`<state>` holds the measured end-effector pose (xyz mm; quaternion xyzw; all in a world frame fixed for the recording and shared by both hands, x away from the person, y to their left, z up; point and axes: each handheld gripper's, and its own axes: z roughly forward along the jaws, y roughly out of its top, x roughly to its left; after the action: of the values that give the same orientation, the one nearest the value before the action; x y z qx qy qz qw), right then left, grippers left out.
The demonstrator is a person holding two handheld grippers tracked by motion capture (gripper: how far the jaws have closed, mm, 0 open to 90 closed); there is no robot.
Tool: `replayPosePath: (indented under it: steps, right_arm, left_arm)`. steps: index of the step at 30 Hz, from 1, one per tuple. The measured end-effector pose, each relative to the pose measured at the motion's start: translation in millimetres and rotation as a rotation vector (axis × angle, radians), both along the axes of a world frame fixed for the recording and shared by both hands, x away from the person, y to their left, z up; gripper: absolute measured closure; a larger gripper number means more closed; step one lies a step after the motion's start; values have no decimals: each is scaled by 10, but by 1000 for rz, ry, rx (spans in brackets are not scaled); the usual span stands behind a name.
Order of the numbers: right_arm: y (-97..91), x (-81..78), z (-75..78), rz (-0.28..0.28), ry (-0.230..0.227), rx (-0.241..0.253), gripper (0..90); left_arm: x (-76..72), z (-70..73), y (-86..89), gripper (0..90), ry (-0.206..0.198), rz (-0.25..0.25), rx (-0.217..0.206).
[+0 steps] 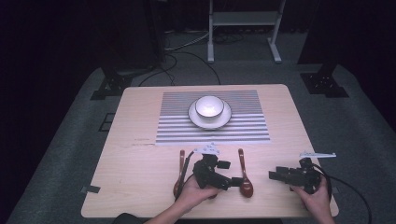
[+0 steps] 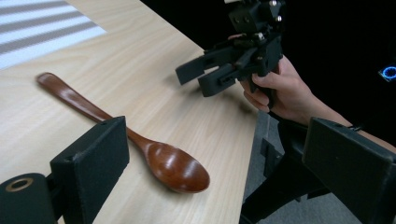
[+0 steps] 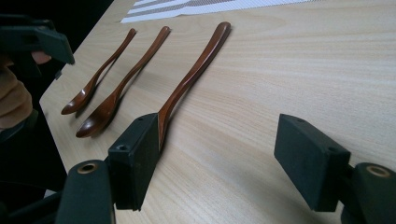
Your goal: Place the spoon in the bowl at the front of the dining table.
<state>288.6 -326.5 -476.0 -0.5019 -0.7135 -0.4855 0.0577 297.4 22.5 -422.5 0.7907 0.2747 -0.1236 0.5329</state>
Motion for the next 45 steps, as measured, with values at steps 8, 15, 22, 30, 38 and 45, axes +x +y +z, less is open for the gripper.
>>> replayPosePath:
  steps: [8,15,22,30,38,45]
  right_arm:
    - [9,0,9,-6,-6,-1,300]
    - [13,9,-9,-3,-1,-1,300]
    - [11,14,-11,-1,6,0,300]
    - [22,11,-7,2,2,-6,300]
    - [15,9,5,-1,-5,0,300]
    - [16,18,10,-5,-6,0,300]
  left_arm:
    - [-58,-188,-281,62,66,-71,21]
    - [-95,-322,-438,62,93,-115,53]
    - [-150,-399,-514,62,122,-139,50]
    - [-217,-462,-589,62,132,-177,67]
    - [-246,-495,-610,62,146,-189,88]
    - [-248,-553,-645,62,161,-200,149]
